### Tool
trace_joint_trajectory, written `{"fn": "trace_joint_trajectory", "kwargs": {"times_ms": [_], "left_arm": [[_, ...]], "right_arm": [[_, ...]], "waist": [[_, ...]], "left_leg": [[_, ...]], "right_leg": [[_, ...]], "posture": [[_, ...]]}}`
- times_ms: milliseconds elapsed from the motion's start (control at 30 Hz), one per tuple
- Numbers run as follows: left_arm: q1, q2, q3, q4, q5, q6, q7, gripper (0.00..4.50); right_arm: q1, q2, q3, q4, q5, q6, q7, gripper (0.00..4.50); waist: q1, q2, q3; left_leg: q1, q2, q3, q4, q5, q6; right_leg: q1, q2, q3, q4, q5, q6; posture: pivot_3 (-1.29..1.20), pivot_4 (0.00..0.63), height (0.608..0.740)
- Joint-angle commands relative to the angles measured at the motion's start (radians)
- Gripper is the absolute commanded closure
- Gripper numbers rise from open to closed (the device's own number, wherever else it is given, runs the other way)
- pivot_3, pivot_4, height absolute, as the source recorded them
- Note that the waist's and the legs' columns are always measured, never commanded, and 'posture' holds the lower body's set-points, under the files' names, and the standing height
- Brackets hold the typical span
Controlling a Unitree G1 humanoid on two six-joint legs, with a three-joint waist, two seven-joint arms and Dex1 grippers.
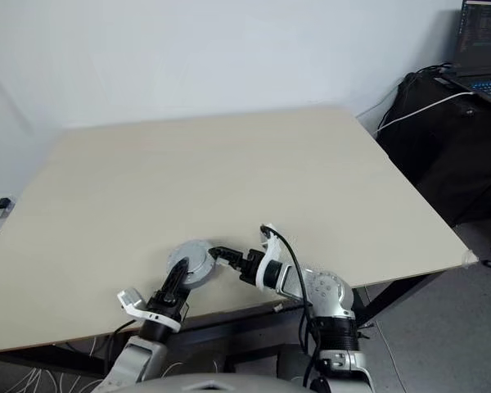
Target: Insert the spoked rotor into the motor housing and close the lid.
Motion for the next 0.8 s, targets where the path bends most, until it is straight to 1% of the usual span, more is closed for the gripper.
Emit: {"fn": "trace_joint_trajectory", "kwargs": {"times_ms": [33, 100, 167, 300, 367, 533, 700, 800], "left_arm": [[-0.111, -0.071, 0.053, -0.07, 0.001, -0.089, 0.015, 2.4], [-0.172, -0.062, 0.088, -0.048, 0.009, -0.143, 0.06, 2.4], [-0.225, -0.055, 0.12, -0.026, 0.011, -0.183, 0.105, 2.4], [-0.341, -0.029, 0.188, 0.059, 0.047, -0.264, 0.177, 2.4], [-0.403, -0.014, 0.229, 0.116, 0.06, -0.29, 0.204, 2.4], [-0.524, 0.025, 0.297, 0.261, 0.118, -0.308, 0.224, 2.4], [-0.595, 0.036, 0.352, 0.338, 0.158, -0.314, 0.235, 2.4], [-0.639, 0.039, 0.382, 0.386, 0.178, -0.315, 0.247, 2.4]], "right_arm": [[0.018, -0.065, 0.108, -0.149, -0.094, -0.116, 0.062, 0.0], [0.043, -0.132, 0.195, -0.218, -0.192, -0.224, 0.1, 0.0], [0.061, -0.172, 0.248, -0.254, -0.262, -0.312, 0.122, 0.0], [0.086, -0.264, 0.379, -0.278, -0.48, -0.54, 0.135, 0.0], [0.095, -0.291, 0.433, -0.269, -0.586, -0.658, 0.125, 0.0], [0.111, -0.283, 0.463, -0.241, -0.674, -0.788, 0.123, 0.0], [0.124, -0.265, 0.452, -0.222, -0.7, -0.821, 0.123, 0.0], [0.129, -0.261, 0.446, -0.22, -0.706, -0.826, 0.131, 0.0]], "waist": [[0.001, 0.0, 0.0], [0.006, -0.001, 0.001], [0.011, -0.003, 0.0], [0.013, -0.005, -0.002], [0.014, -0.008, -0.004], [0.014, -0.016, -0.005], [0.02, -0.021, -0.005], [0.026, -0.021, -0.005]], "left_leg": [[0.0, 0.0, 0.0, 0.0, 0.0, 0.0], [0.0, 0.0, 0.0, 0.0, 0.0, 0.0], [0.0, 0.0, -0.001, 0.001, 0.001, -0.002], [0.001, -0.001, 0.0, 0.003, 0.001, -0.002], [0.001, -0.001, 0.0, 0.005, 0.001, -0.001], [0.002, 0.0, 0.0, 0.005, 0.003, -0.005], [0.002, 0.0, -0.001, 0.006, 0.004, -0.005], [0.002, 0.0, -0.001, 0.007, 0.003, -0.005]], "right_leg": [[0.0, 0.0, 0.0, 0.0, 0.0, 0.0], [0.0, 0.0, 0.0, 0.0, -0.003, 0.004], [0.0, 0.0, -0.002, 0.0, -0.002, 0.005], [0.003, 0.0, -0.001, 0.0, 0.0, 0.007], [0.004, 0.0, 0.0, -0.001, 0.005, 0.008], [0.006, 0.002, 0.0, -0.001, 0.007, 0.007], [0.008, 0.002, 0.0, -0.001, 0.008, 0.007], [0.007, 0.002, 0.0, -0.001, 0.008, 0.007]], "posture": [[0.0, 0.0, 0.74], [0.0, 0.0, 0.74], [0.0, 0.0, 0.74], [0.0, 0.0, 0.74], [0.0, 0.0, 0.74], [0.0, 0.0, 0.74], [0.0, 0.0, 0.74], [0.0, 0.0, 0.74]]}}
